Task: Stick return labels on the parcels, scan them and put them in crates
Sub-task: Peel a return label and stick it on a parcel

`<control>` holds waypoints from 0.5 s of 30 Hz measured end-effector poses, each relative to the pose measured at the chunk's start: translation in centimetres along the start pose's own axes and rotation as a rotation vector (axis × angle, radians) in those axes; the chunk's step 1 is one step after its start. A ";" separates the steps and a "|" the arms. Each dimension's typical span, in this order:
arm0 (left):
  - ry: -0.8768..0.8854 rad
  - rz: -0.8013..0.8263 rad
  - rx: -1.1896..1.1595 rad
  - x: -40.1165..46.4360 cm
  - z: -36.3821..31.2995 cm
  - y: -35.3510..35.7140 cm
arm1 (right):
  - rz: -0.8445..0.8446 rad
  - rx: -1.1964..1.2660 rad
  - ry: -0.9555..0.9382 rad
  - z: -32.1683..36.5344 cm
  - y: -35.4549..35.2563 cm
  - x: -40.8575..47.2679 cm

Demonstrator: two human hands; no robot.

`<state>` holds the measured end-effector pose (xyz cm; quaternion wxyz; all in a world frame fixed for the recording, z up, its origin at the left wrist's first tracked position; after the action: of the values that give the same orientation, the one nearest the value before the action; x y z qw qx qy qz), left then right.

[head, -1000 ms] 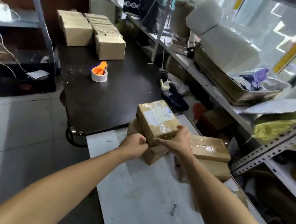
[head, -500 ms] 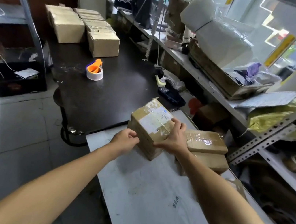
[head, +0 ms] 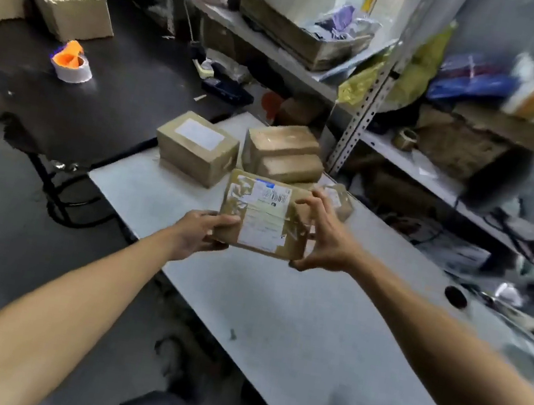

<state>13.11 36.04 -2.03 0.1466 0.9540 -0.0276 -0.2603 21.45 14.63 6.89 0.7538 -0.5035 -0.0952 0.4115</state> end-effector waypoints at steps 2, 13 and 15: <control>-0.062 0.087 0.027 0.0 3.1 4.3 | -0.010 0.007 0.029 -2.5 1.4 -5.0; -0.113 0.247 0.128 2.6 14.3 24.2 | -0.545 0.306 0.935 -20.0 10.1 -37.8; -0.115 0.259 0.149 3.2 15.5 25.7 | -0.568 0.422 1.139 -21.5 13.3 -43.0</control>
<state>8.68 6.98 -8.82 0.1059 0.9341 -0.1780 -0.2906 -1.17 -28.71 -2.82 0.8476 -0.4393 0.2712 -0.1230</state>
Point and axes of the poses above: each hand's wrist, its own x-axis towards the middle knuckle, its own y-axis out of the palm, z = x × y, the point moved 10 cm from there along x, towards the middle knuckle, and after that the axes turned 13 degrees about z, right-handed, at the moved point
